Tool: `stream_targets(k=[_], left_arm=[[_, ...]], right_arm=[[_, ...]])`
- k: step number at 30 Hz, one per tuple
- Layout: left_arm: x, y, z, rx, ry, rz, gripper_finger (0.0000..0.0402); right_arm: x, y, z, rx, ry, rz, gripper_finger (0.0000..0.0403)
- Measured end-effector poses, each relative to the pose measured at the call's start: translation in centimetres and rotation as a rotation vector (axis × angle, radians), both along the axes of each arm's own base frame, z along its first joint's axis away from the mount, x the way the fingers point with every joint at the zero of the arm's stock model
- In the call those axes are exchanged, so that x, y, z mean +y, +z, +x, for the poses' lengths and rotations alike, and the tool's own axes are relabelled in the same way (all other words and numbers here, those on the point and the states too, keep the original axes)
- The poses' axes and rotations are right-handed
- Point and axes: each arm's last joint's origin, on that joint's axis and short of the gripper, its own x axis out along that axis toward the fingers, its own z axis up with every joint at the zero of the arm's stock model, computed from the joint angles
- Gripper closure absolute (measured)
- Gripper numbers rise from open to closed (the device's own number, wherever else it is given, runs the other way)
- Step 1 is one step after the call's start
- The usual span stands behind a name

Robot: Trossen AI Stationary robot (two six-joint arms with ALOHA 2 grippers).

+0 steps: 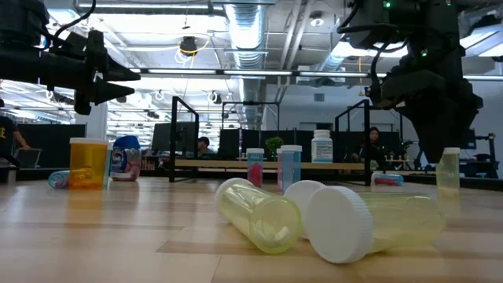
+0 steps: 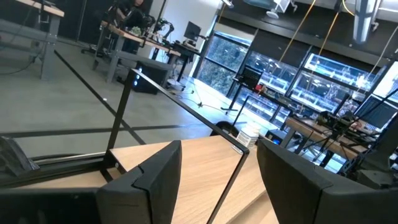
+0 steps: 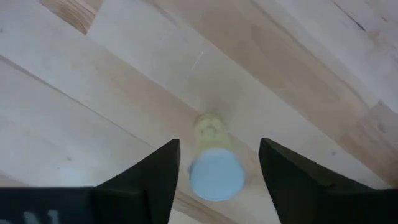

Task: Pick and place medicine bottles onto shelf by color
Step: Put the yellow pill bottle on the shelf

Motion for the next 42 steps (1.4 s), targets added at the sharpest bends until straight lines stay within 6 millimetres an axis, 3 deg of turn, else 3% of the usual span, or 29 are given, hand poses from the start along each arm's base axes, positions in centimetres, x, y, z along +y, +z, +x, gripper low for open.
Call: stream_targets(k=[12, 19, 24, 33, 42], left_arm=[[0.0, 0.0, 0.0, 0.0, 0.0, 0.0, 0.0203], [0.0, 0.0, 0.0, 0.0, 0.0, 0.0, 0.0203], [0.0, 0.0, 0.0, 0.0, 0.0, 0.0, 0.0203], [0.0, 0.0, 0.0, 0.0, 0.001, 0.0, 0.0203], [0.0, 0.0, 0.0, 0.0, 0.0, -0.001, 0.0203]], right_arm=[[0.0, 0.0, 0.2, -0.026, 0.004, 0.003, 0.0292], [-0.3, 0.1, 0.3, -0.02, 0.024, 0.004, 0.0263], [-1.3, 1.3, 1.0, -0.036, 0.049, 0.003, 0.0252], [-4.6, 4.7, 2.8, -0.107, 0.112, -0.032, 0.0274], [-8.2, 6.1, 6.0, -0.049, 0.232, -0.063, 0.0263]])
